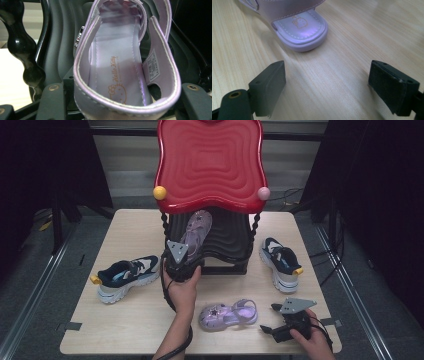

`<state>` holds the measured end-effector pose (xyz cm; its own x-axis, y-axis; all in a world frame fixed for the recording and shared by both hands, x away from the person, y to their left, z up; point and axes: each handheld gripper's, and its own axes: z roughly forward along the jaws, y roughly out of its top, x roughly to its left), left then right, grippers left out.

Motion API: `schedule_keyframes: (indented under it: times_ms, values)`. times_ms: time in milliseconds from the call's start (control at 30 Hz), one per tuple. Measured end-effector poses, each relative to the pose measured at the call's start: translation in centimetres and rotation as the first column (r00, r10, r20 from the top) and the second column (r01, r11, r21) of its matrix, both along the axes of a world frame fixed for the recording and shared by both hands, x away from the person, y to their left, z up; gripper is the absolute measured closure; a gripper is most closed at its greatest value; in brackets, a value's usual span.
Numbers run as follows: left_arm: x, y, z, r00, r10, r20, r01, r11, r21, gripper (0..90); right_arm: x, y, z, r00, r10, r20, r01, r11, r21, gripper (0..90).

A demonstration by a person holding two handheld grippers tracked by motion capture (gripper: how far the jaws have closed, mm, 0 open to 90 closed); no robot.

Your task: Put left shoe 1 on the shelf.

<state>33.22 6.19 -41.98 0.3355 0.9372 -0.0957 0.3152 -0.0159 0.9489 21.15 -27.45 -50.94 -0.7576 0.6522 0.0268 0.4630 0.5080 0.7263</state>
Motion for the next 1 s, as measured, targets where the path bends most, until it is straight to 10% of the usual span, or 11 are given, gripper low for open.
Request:
schedule_keyframes:
  times_ms: [1000]
  values:
    - [2.5, -2.2, 0.0, 0.9940, 0.102, 0.038, -0.102, 0.9947, -0.014, 37.2, 0.0, 0.0, 0.0, 1.0000, 0.000, 0.000, 0.000, 1.0000, 0.000, 13.8]
